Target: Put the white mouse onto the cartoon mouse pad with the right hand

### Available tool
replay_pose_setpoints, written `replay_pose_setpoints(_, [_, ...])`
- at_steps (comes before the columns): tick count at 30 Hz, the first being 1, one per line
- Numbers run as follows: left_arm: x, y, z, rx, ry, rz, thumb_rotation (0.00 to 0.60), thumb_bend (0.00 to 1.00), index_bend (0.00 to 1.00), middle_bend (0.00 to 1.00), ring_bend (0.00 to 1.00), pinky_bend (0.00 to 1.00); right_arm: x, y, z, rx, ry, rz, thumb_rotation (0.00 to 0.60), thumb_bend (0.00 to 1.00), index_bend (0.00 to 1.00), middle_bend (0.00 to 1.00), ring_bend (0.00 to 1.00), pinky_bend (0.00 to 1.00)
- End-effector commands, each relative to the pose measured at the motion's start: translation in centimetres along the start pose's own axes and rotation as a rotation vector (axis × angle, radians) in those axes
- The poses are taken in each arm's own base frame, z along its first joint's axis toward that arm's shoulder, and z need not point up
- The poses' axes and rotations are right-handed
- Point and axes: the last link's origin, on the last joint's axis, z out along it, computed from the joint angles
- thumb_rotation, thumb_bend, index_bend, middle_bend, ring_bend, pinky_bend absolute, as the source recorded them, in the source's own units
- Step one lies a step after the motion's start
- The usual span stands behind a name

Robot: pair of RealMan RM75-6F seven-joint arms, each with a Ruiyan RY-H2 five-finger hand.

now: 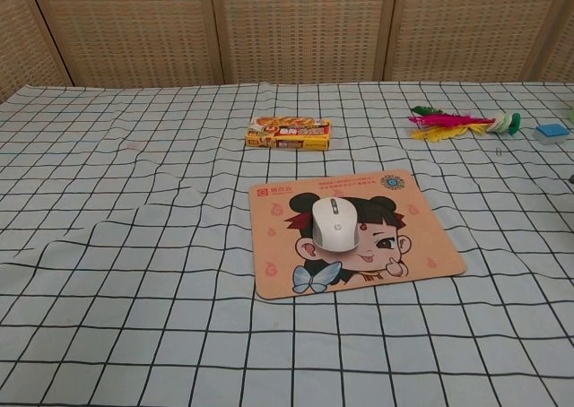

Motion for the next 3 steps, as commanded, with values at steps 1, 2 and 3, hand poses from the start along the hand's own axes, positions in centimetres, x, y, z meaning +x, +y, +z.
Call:
replay_pose_setpoints(1, [-0.03, -0.04, -0.20, 0.003, 0.008, 0.000, 0.600, 0.12, 0.00, 0.00, 0.00, 0.00, 0.32, 0.46, -1.57, -0.039, 0.023, 0.067, 0.600, 0.19, 0.08, 0.00, 0.00, 0.08])
replay_pose_setpoints(2, [-0.04, -0.08, -0.26, 0.005, 0.009, 0.001, 0.600, 0.12, 0.00, 0.00, 0.00, 0.00, 0.40, 0.52, -1.84, -0.044, 0.029, 0.083, 0.600, 0.19, 0.08, 0.00, 0.00, 0.08])
replay_pose_setpoints(3, [-0.02, -0.12, -0.32, 0.006, 0.011, 0.001, 0.600, 0.12, 0.00, 0.00, 0.00, 0.00, 0.47, 0.60, -2.06, -0.044, 0.034, 0.095, 0.600, 0.19, 0.08, 0.00, 0.00, 0.08])
